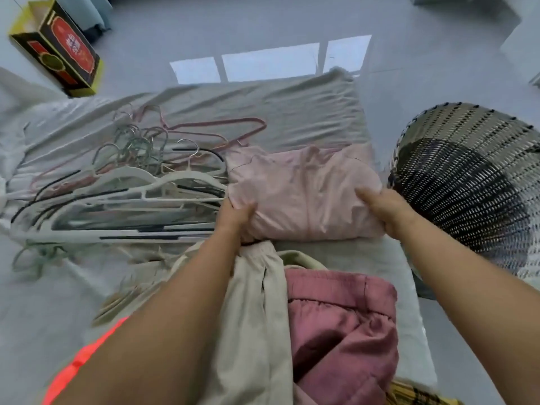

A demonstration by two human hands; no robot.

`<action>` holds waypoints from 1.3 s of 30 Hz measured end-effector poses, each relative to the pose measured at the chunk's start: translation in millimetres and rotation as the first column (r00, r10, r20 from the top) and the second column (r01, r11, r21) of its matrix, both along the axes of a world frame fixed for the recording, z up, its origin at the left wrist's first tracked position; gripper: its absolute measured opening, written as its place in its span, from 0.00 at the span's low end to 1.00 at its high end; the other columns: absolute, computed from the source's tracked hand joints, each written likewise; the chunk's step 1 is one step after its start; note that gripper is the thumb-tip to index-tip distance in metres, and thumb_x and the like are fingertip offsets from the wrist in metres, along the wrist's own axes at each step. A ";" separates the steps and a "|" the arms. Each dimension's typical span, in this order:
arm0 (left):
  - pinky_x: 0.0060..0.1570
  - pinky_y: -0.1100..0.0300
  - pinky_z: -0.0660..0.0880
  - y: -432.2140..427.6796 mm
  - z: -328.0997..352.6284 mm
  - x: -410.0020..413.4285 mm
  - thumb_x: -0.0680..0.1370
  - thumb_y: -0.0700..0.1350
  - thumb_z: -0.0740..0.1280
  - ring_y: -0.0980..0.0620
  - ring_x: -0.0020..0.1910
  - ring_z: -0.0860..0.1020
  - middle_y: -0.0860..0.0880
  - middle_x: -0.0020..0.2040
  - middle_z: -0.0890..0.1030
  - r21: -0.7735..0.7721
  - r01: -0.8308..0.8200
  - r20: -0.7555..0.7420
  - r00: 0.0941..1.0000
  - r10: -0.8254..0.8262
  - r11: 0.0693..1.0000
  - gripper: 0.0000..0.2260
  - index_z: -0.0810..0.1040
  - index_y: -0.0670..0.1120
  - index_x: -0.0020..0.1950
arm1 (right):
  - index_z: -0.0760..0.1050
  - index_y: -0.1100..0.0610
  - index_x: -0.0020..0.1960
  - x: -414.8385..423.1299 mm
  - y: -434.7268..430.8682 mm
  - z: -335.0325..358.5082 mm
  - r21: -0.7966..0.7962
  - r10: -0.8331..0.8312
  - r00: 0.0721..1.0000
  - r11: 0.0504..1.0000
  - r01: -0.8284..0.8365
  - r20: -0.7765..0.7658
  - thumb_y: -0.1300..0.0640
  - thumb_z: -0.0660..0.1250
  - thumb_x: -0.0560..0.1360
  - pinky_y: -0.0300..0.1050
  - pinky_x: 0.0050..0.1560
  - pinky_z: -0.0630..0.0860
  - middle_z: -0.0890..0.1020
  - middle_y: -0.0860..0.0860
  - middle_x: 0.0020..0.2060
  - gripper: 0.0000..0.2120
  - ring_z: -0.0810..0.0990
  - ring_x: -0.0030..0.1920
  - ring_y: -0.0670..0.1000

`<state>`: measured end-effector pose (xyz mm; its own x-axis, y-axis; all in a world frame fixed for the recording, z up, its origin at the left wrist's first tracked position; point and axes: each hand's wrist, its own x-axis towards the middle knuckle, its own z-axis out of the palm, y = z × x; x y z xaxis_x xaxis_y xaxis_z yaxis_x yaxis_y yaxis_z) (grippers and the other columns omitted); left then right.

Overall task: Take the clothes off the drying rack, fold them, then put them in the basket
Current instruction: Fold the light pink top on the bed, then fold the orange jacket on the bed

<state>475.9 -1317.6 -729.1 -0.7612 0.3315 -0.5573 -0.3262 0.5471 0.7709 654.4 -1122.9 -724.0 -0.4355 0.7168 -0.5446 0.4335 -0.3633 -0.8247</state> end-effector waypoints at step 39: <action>0.39 0.66 0.73 -313.6 172.8 71.6 0.63 0.46 0.70 0.57 0.38 0.76 0.47 0.41 0.80 0.263 0.001 0.010 1.000 -0.003 0.965 0.14 0.79 0.44 0.47 | 0.73 0.58 0.59 -2.1 -350.3 171.2 0.120 0.407 0.906 0.900 -0.420 0.119 0.41 0.71 0.68 0.40 0.53 0.72 0.78 0.50 0.54 0.27 0.77 0.54 0.49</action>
<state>547.5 -1631.2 -556.3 -0.7551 0.4688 -0.4582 -0.3338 0.3265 0.8843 652.4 -1473.2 -552.8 -0.6633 0.5542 -0.5029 0.5934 -0.0198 -0.8046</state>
